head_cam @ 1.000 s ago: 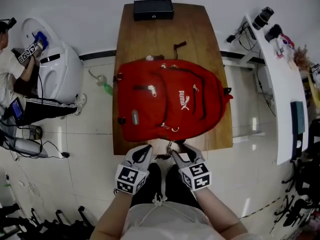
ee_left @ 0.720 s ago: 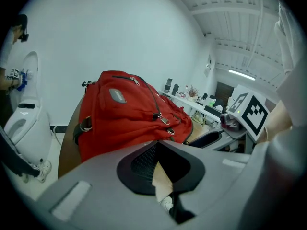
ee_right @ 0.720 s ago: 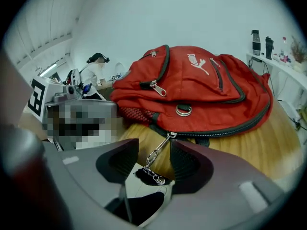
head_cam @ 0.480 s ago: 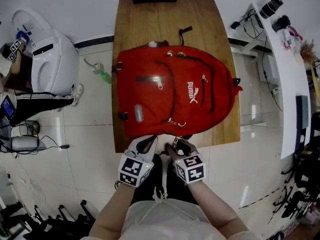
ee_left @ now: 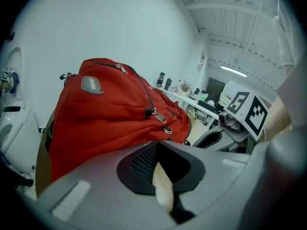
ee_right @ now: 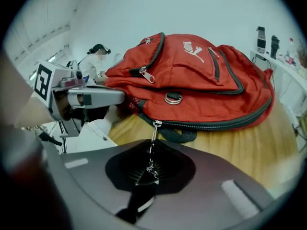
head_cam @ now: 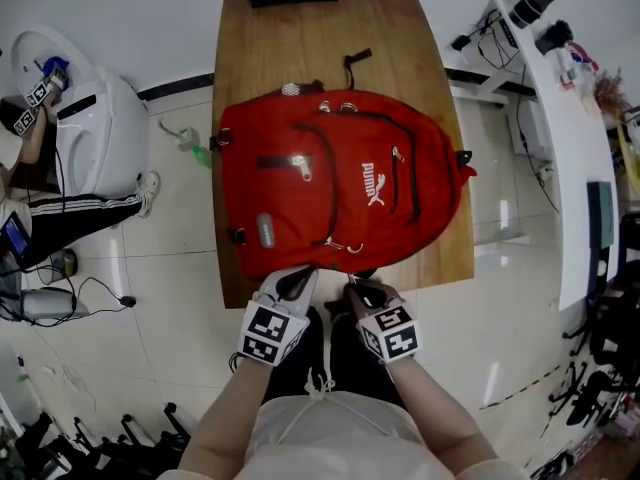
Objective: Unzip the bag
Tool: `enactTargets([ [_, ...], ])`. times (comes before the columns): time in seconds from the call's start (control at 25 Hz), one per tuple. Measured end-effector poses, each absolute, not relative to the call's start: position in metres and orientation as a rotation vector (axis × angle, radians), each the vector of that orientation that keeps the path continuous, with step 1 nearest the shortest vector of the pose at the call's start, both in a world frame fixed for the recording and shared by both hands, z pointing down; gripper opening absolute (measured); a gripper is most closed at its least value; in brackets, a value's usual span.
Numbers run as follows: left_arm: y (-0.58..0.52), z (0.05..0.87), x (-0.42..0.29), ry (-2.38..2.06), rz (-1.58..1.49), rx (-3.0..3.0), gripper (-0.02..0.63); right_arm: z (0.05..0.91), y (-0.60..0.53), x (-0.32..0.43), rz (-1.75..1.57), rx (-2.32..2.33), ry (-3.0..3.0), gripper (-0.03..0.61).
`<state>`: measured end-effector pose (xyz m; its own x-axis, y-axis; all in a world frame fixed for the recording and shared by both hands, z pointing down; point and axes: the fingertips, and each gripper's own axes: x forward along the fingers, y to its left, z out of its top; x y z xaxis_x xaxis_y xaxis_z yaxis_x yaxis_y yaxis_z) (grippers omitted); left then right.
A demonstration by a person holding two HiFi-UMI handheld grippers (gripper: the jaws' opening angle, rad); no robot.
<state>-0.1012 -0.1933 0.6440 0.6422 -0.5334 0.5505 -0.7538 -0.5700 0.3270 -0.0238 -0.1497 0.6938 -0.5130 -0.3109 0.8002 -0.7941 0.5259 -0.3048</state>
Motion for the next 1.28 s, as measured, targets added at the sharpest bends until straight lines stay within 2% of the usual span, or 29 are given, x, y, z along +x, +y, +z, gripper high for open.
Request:
enactTargets([
  [0.68,-0.196,0.669,-0.095,-1.042,0.756,2.175,0.008,0.686,-0.161,0.033,0.714,0.710,-2.034,0.029],
  [1.28,-0.202,0.675,-0.086,-1.079,0.847,2.015,0.008,0.689,-0.183,0.122,0.700,0.724,-1.945,0.032],
])
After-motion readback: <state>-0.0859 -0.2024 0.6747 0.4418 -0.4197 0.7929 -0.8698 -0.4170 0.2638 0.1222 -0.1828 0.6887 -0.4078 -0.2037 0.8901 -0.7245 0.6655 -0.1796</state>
